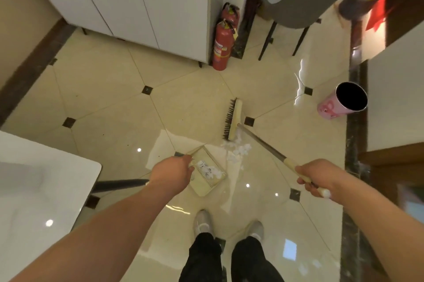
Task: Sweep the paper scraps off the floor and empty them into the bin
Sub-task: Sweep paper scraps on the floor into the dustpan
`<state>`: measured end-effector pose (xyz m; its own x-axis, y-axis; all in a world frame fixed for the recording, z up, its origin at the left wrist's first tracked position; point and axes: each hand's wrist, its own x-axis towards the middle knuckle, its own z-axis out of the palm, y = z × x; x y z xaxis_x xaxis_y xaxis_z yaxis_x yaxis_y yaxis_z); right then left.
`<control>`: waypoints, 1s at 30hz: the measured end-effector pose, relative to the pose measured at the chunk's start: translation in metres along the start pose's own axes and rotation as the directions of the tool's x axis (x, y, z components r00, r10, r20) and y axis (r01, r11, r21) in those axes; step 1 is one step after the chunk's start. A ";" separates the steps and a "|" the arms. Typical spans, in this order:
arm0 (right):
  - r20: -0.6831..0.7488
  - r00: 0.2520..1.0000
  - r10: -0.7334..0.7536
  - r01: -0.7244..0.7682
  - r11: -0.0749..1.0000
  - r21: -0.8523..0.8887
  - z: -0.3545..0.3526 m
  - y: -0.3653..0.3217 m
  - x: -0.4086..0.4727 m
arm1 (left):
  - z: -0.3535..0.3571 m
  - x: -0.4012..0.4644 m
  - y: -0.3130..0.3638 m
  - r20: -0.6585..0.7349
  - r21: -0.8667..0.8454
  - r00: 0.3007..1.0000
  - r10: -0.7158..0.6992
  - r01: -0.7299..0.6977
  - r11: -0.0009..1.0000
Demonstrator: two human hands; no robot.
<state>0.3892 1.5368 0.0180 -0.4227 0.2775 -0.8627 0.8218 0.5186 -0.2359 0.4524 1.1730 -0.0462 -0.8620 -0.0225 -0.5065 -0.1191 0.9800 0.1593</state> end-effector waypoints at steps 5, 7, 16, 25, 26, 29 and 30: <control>-0.083 0.980 -0.179 0.135 0.914 -0.382 0.004 0.014 0.035 | 0.004 0.025 0.014 0.001 0.019 1.000 0.023 -0.023 1.000; -0.075 0.978 -0.195 0.143 0.885 -0.443 0.018 0.013 0.052 | 0.004 0.035 0.020 -0.013 0.034 0.999 0.031 -0.031 0.999; 0.224 0.972 0.074 -0.060 0.996 -0.066 0.065 0.025 0.047 | -0.001 0.061 0.041 0.013 0.022 0.998 0.058 -0.059 0.998; 0.093 0.994 -0.054 0.049 0.997 0.052 -0.017 0.051 0.003 | -0.008 0.065 0.061 0.146 0.033 0.988 0.044 -0.049 0.998; 0.071 0.995 -0.072 0.072 0.997 -0.003 -0.012 0.053 0.011 | -0.005 0.064 0.063 0.154 0.038 0.987 0.047 -0.053 0.998; 0.054 0.996 -0.075 0.080 0.993 -0.091 0.012 0.060 0.034 | 0.002 0.061 0.069 0.149 0.053 0.987 0.060 -0.069 0.996; 0.062 0.995 -0.073 0.078 0.993 -0.090 0.020 0.063 0.039 | 0.004 0.062 0.072 0.143 0.062 0.988 0.065 -0.075 0.995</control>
<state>0.4318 1.5635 -0.0399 -0.4571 0.1883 -0.8692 0.7486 0.6092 -0.2617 0.3923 1.2426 -0.0691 -0.7887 0.0699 -0.6108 -0.0238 0.9893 0.1438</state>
